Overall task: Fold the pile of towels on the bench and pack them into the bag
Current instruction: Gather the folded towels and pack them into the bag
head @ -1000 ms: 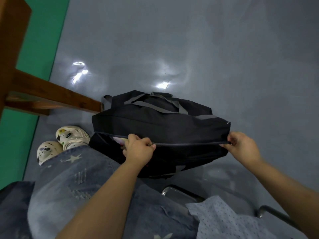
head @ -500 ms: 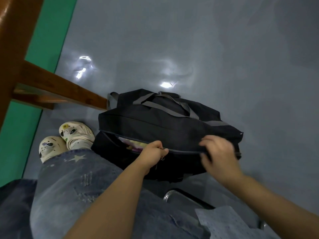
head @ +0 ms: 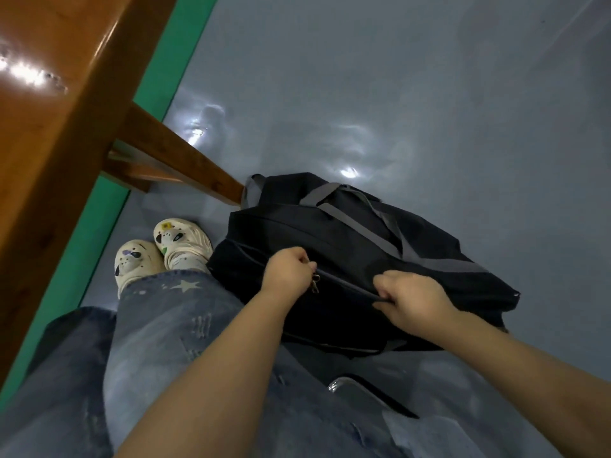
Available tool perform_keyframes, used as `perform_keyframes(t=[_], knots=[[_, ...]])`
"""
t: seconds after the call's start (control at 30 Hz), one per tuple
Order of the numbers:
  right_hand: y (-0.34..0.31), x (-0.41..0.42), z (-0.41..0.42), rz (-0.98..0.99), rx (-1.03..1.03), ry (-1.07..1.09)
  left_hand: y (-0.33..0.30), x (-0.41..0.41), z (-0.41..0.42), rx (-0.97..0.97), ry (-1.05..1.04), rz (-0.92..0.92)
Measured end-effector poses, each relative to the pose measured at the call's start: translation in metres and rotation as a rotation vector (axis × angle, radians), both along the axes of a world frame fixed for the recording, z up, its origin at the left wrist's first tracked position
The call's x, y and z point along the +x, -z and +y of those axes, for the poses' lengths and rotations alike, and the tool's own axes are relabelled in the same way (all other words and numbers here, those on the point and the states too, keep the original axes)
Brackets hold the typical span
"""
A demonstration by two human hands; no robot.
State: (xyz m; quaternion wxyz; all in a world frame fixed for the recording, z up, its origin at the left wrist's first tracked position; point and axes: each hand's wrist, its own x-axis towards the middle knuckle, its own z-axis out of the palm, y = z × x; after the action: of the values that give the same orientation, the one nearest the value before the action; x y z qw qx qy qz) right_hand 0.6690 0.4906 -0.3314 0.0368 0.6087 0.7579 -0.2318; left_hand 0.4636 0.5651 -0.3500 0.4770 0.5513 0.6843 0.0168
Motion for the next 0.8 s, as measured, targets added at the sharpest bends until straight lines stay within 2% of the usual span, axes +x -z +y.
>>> perform_keyframes(t=[0.07,0.13,0.3,0.37,0.43,0.5,0.63,0.8], knots=[[-0.005,0.012,-0.021,0.041,0.053,0.025,0.001,-0.022,0.012,0.022,-0.013,0.088],[-0.009,0.025,-0.039,0.029,-0.013,0.091,0.001,-0.049,0.026,0.047,-0.047,0.152],[0.000,0.024,-0.043,-0.042,-0.106,0.210,-0.011,-0.087,0.037,0.180,-0.042,0.032],[0.001,0.001,-0.029,0.014,-0.137,0.211,-0.015,-0.085,0.030,0.228,-0.049,-0.026],[-0.005,-0.038,-0.005,0.174,-0.052,0.227,-0.019,-0.079,0.023,0.252,0.002,-0.080],[-0.011,-0.080,0.021,0.248,0.012,0.196,-0.024,-0.073,0.015,0.271,0.055,-0.128],[-0.011,-0.131,0.062,0.151,0.010,0.156,-0.028,-0.074,0.009,0.325,0.065,-0.136],[-0.009,-0.139,0.062,0.110,-0.030,0.097,-0.021,-0.076,0.017,0.388,0.025,-0.058]])
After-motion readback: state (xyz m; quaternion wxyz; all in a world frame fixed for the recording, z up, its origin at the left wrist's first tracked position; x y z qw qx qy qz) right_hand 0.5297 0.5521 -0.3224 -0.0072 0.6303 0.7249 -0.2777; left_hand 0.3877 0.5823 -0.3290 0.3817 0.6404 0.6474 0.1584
